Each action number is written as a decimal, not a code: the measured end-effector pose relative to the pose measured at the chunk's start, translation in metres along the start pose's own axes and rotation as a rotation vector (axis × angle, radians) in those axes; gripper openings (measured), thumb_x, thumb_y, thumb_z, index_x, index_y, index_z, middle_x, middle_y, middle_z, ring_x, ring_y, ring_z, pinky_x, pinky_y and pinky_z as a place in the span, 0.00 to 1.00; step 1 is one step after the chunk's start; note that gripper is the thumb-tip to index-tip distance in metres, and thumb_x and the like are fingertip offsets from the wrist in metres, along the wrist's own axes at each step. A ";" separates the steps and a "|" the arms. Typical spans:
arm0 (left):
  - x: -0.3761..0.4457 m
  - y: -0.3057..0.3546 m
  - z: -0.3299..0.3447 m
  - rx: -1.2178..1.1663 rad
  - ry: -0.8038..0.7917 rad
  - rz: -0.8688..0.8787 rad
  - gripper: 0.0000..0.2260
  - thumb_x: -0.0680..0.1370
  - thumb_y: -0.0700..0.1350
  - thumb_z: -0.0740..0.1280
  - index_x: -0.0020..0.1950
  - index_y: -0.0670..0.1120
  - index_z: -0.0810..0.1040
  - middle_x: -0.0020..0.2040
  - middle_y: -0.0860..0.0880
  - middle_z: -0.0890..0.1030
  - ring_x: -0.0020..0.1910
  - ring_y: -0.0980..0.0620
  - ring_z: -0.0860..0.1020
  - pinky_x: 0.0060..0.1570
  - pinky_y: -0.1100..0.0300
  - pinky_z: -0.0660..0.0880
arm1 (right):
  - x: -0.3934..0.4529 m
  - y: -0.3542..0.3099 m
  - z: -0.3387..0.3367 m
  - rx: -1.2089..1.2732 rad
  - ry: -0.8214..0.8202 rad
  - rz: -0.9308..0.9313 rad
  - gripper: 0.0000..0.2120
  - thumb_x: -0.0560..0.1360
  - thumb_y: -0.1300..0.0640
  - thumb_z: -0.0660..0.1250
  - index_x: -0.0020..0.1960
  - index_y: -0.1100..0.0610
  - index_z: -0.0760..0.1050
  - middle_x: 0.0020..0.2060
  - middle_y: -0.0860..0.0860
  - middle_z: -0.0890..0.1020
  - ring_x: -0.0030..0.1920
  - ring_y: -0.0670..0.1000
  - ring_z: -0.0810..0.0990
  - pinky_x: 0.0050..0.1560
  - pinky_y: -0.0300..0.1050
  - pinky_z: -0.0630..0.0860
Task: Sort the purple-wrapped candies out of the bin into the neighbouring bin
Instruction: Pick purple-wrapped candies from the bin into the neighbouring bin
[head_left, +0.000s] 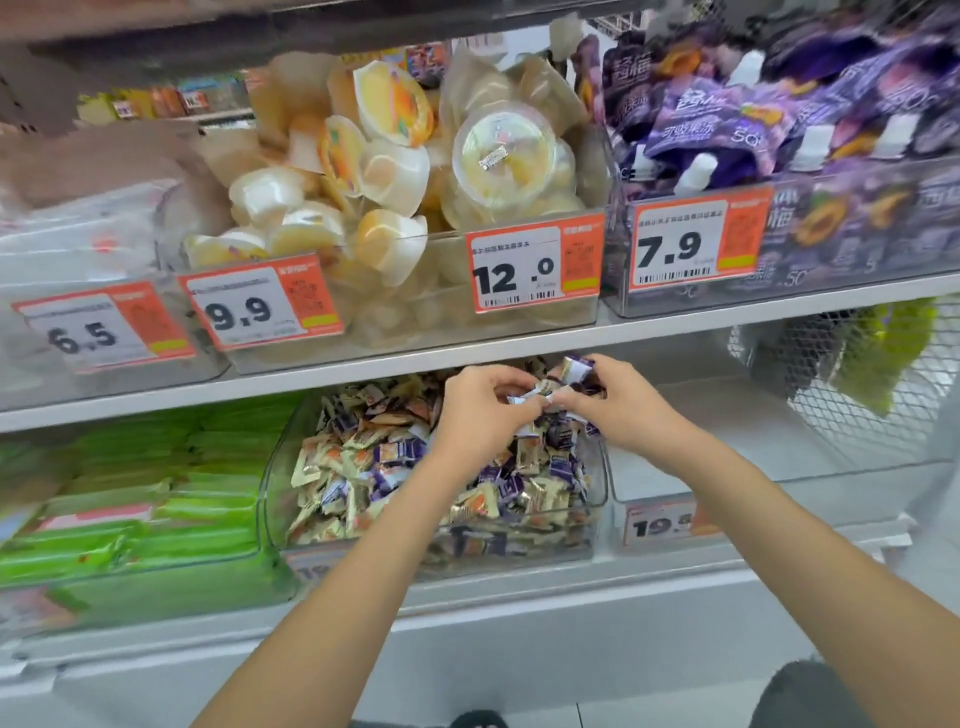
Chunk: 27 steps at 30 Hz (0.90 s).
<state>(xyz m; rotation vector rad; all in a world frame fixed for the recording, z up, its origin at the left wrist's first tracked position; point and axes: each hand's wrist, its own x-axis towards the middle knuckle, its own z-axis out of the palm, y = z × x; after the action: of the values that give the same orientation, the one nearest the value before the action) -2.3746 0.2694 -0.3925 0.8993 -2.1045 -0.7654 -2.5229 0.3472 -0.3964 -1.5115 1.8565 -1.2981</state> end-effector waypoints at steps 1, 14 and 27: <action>0.004 0.000 0.008 -0.020 0.009 0.014 0.06 0.71 0.44 0.74 0.47 0.45 0.85 0.38 0.56 0.81 0.35 0.70 0.77 0.35 0.77 0.71 | 0.002 0.005 -0.003 0.014 0.022 0.028 0.06 0.76 0.54 0.68 0.50 0.56 0.76 0.42 0.50 0.82 0.41 0.48 0.78 0.39 0.41 0.74; 0.040 0.021 0.111 0.142 -0.397 0.235 0.08 0.73 0.45 0.71 0.52 0.49 0.84 0.47 0.54 0.84 0.42 0.65 0.77 0.45 0.66 0.73 | -0.031 0.093 -0.076 0.138 0.106 0.309 0.06 0.75 0.62 0.68 0.48 0.52 0.79 0.37 0.50 0.85 0.33 0.46 0.79 0.29 0.35 0.73; 0.007 -0.007 0.081 0.034 -0.226 0.251 0.13 0.77 0.42 0.67 0.59 0.56 0.80 0.57 0.60 0.77 0.61 0.62 0.71 0.60 0.77 0.61 | -0.036 0.105 -0.064 -0.101 0.194 0.278 0.21 0.73 0.71 0.65 0.48 0.44 0.80 0.49 0.42 0.83 0.38 0.34 0.80 0.36 0.28 0.73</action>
<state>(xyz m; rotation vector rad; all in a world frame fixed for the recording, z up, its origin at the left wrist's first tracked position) -2.4389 0.2793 -0.4408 0.5709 -2.3779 -0.7278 -2.6166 0.4024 -0.4628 -1.1540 2.1933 -1.2708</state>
